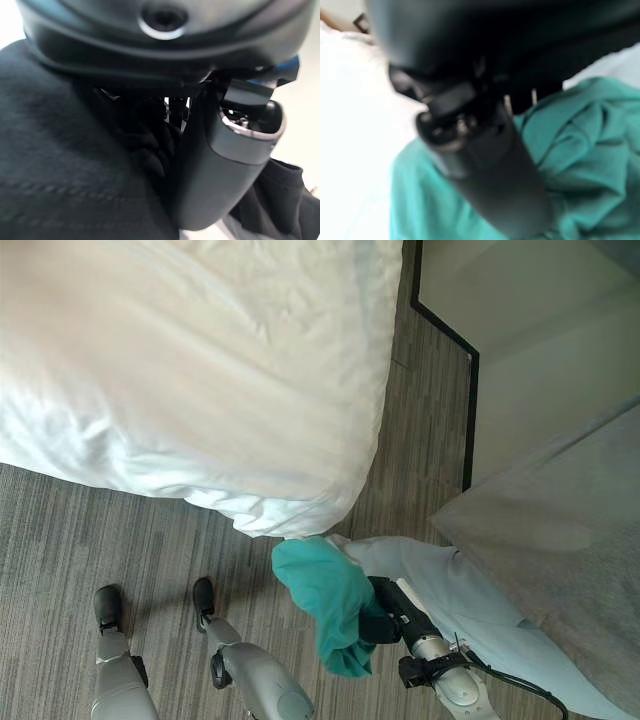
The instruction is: Pick up bed clothes into laundry basket.
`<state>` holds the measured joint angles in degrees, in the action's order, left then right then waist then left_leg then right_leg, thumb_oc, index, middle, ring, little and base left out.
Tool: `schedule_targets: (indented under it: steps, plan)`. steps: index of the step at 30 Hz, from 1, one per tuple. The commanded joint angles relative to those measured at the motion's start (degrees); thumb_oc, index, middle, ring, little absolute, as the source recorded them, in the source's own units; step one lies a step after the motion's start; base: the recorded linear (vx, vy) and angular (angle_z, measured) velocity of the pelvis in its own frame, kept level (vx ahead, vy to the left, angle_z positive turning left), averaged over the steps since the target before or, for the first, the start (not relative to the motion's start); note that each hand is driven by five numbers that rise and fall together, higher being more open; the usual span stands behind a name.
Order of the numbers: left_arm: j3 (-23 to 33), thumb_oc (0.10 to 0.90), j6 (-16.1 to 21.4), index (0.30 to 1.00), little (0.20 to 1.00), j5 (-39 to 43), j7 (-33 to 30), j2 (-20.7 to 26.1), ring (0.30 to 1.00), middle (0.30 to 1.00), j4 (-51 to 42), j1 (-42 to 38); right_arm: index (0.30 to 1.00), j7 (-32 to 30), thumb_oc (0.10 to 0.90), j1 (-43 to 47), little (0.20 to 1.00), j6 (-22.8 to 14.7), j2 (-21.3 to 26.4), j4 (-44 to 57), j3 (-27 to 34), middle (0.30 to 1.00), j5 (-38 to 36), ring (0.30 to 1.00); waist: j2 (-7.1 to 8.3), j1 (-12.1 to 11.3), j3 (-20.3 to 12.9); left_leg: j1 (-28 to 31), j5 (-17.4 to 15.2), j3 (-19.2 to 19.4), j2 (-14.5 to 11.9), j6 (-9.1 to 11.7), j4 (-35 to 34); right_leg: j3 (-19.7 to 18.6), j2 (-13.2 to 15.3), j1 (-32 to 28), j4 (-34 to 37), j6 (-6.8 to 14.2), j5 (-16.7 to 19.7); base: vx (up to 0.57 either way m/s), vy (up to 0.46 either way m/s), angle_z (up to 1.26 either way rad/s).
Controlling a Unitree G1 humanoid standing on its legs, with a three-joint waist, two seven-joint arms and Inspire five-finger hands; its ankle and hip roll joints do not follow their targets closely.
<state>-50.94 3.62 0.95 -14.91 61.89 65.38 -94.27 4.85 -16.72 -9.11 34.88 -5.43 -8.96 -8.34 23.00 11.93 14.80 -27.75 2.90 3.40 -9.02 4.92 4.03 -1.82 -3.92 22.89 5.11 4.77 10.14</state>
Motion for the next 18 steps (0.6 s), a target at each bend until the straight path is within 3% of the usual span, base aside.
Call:
schedule_targets:
  steps: [1, 5, 6, 8, 9, 11, 12, 13, 15, 16, 17, 18]
  plan:
    - [1.37, 0.400, 1.29, 0.300, 0.300, -0.78, 0.68, -2.99, 0.300, 0.300, 2.14, 0.63, 0.300, -1.75, 0.400, -0.02, 0.300, -2.38, 1.79, 1.87, 6.07, 0.300, -2.52, 0.300, 1.46, 0.21, 0.39, 0.75, 1.25, -3.76, 0.24, -1.47, -2.50, 0.67, 4.75, -6.15, -1.14, 4.57, -4.46, 0.00, -0.047, 0.01]
    - [2.05, 0.400, 1.58, 0.300, 0.300, -0.11, 0.61, -3.71, 0.300, 0.300, 0.87, 1.00, 0.300, -1.47, 0.400, -0.23, 0.300, -2.31, 2.24, 1.65, 5.74, 0.300, -2.35, 0.300, 1.22, 0.03, 0.06, 1.33, 1.36, -3.87, 0.31, -1.31, -2.77, 1.01, 4.63, -6.47, -1.52, 4.40, -5.09, 0.01, -0.028, 0.01]
    - [2.78, 0.400, 2.41, 0.300, 0.300, 1.68, 0.94, -4.40, 0.300, 0.300, -4.50, 2.36, 0.300, -0.73, 0.400, -0.27, 0.300, -1.71, 2.66, 0.71, 4.70, 0.300, -1.82, 0.300, -0.38, -1.06, -1.69, 4.41, 1.48, -3.88, 0.48, -1.09, -3.87, 1.94, 4.97, -8.21, -2.93, 4.05, -6.76, 0.07, -0.064, 0.02]
    - [6.78, 0.400, 3.17, 0.300, 0.300, 5.75, 0.38, -4.99, 0.300, 0.300, -9.58, 5.43, 0.300, -0.77, 0.400, -0.05, 0.300, -1.38, 2.78, -0.22, 4.28, 0.300, -1.66, 0.300, -1.34, -2.15, -2.39, 7.13, 1.65, -3.90, 0.64, -0.95, -5.07, 2.25, 5.14, -9.83, -3.84, 3.85, -7.86, 0.09, -0.075, -0.03]
    - [9.48, 0.400, 3.56, 0.300, 0.300, 7.63, 0.64, -5.71, 0.300, 0.300, -14.38, 8.80, 0.300, -1.26, 0.400, 0.33, 0.300, -1.02, 2.83, -1.04, 4.53, 0.300, -0.43, 0.300, -2.55, -3.23, -3.50, 9.66, 1.69, -4.18, 0.96, -0.89, -6.22, 2.79, 5.35, -11.21, -4.51, 3.65, -8.86, 0.06, -0.040, -0.07]
    - [9.75, 0.400, 3.50, 0.300, 0.300, 7.56, 0.60, -5.68, 0.300, 0.300, -14.56, 9.06, 0.300, -1.26, 0.400, 0.30, 0.300, -1.02, 2.93, -1.04, 4.56, 0.300, -0.43, 0.300, -2.67, -3.14, -3.60, 9.52, 2.03, -4.22, 1.00, -0.90, -6.36, 2.83, 5.38, -11.06, -4.46, 3.66, -8.67, 0.06, -0.031, 0.01]
    - [14.90, 0.400, 4.93, 0.300, 0.300, 11.91, 0.31, -6.85, 0.300, 0.300, -23.04, 14.91, 0.300, -1.68, 0.400, 0.70, 0.300, -0.52, 3.09, -1.52, 5.74, 0.300, 0.85, 0.300, -4.72, -5.02, -4.66, 13.18, 2.17, -4.71, 1.96, -0.92, -7.88, 3.74, 5.89, -13.94, -5.31, 3.21, -10.41, 0.08, -0.042, 0.13]
    - [15.21, 0.400, 4.88, 0.300, 0.300, 11.84, 0.29, -6.83, 0.300, 0.300, -23.23, 15.21, 0.300, -1.67, 0.400, 0.65, 0.300, -0.52, 3.23, -1.51, 5.80, 0.300, 0.85, 0.300, -4.88, -4.96, -4.71, 13.08, 2.47, -4.75, 1.97, -0.93, -7.99, 3.78, 5.89, -13.85, -5.23, 3.22, -10.20, 0.09, -0.059, 0.16]
    - [23.80, 0.400, 7.73, 0.300, 0.300, 17.53, -1.99, -10.53, 0.300, 0.300, -33.30, 24.57, 0.300, -3.18, 0.400, 2.31, 0.300, 0.09, 2.40, -2.37, 7.53, 0.300, 2.10, 0.300, -7.24, -7.15, -5.40, 14.64, 2.95, -5.96, 3.28, -1.18, -8.53, 4.99, 6.17, -15.77, -5.85, 2.63, -11.53, 0.02, -0.031, 0.20]
    - [24.73, 0.400, 7.54, 0.300, 0.300, 17.34, -2.05, -10.53, 0.300, 0.300, -33.92, 25.61, 0.300, -3.19, 0.400, 2.18, 0.300, 0.11, 2.86, -2.34, 7.49, 0.300, 2.11, 0.300, -7.65, -6.90, -5.41, 14.84, 2.95, -6.09, 3.28, -1.18, -8.56, 5.12, 6.16, -16.00, -5.88, 2.63, -11.59, -0.01, -0.030, 0.37]
    - [29.84, 0.400, 9.24, 0.300, 0.300, 19.96, -2.97, -12.13, 0.300, 0.300, -40.80, 31.00, 0.300, -3.95, 0.400, 2.69, 0.300, 0.09, 2.61, -2.28, 8.70, 0.300, 2.40, 0.300, -8.69, -7.92, -5.31, 15.27, 3.17, -6.75, 3.78, -1.28, -8.67, 5.69, 6.35, -16.78, -6.11, 2.41, -12.16, -0.01, -0.015, 0.39]
    - [30.08, 0.400, 9.18, 0.300, 0.300, 19.91, -2.98, -12.14, 0.300, 0.300, -40.95, 31.26, 0.300, -3.95, 0.400, 2.67, 0.300, 0.09, 2.73, -2.27, 8.66, 0.300, 2.39, 0.300, -8.82, -7.79, -5.42, 15.20, 3.20, -6.80, 3.77, -1.27, -8.69, 5.74, 6.33, -16.74, -6.08, 2.41, -12.12, -0.05, -0.024, 0.35]
